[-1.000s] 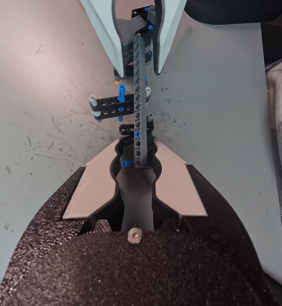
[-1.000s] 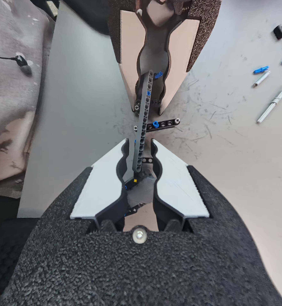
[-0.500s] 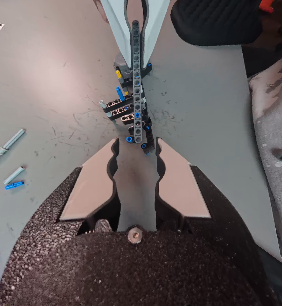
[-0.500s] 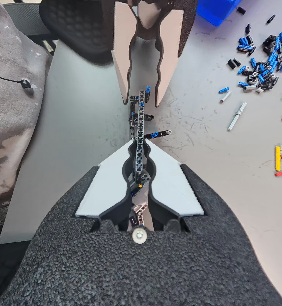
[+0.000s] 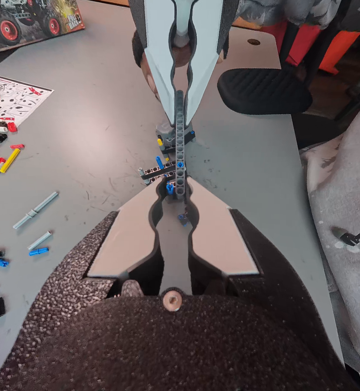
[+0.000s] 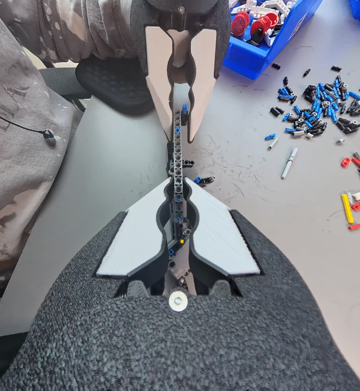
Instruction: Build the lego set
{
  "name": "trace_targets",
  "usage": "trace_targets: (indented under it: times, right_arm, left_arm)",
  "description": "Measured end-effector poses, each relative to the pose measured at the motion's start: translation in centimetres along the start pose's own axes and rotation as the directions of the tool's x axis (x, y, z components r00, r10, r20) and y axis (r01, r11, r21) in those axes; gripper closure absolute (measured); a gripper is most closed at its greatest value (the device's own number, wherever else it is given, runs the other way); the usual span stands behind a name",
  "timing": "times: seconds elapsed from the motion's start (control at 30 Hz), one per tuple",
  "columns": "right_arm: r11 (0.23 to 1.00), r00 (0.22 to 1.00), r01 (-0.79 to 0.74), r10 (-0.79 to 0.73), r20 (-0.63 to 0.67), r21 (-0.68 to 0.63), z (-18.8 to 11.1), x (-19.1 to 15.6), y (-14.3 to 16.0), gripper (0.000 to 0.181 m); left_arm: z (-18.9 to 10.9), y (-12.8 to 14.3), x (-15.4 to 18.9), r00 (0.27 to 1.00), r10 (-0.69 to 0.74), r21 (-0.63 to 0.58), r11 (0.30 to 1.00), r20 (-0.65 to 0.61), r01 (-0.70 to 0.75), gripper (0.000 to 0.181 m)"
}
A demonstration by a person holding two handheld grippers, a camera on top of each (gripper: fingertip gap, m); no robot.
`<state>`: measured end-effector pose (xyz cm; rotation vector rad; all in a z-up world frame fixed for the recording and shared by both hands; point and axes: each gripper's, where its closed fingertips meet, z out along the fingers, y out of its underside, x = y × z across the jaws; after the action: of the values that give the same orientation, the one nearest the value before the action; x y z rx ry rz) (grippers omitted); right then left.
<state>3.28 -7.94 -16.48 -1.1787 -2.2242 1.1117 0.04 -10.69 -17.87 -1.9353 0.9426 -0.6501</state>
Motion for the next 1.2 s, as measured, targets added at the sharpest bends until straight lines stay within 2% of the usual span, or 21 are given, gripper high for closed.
trace_targets:
  times: [0.1,0.27,0.53,0.77,1.2]
  right_arm:
    - [1.000,1.000,-0.002,0.001,-0.003,-0.013,0.1,-0.1,0.8,0.174]
    - [0.996,1.000,0.030,-0.029,0.009,-0.083,0.3,-0.2,2.1,0.174]
    - [0.992,0.998,0.056,-0.052,0.034,-0.109,0.4,0.2,2.2,0.174]
    - [0.988,0.998,0.062,-0.056,0.042,-0.144,0.6,0.2,2.7,0.174]
    - [0.969,0.996,0.079,-0.067,0.056,-0.236,1.3,0.2,3.9,0.174]
  left_arm:
    - [0.2,-0.4,0.1,1.000,-0.015,-0.002,1.000,-0.004,0.015,0.162]
    - [1.2,0.3,0.3,0.999,-0.040,-0.072,0.997,-0.004,0.040,0.162]
    - [0.8,0.5,0.1,0.997,-0.081,-0.065,0.995,-0.001,0.081,0.162]
    - [0.9,1.5,0.3,0.997,-0.070,-0.079,0.994,0.011,0.071,0.162]
    - [0.5,1.7,0.5,0.998,-0.058,-0.070,0.996,0.019,0.059,0.161]
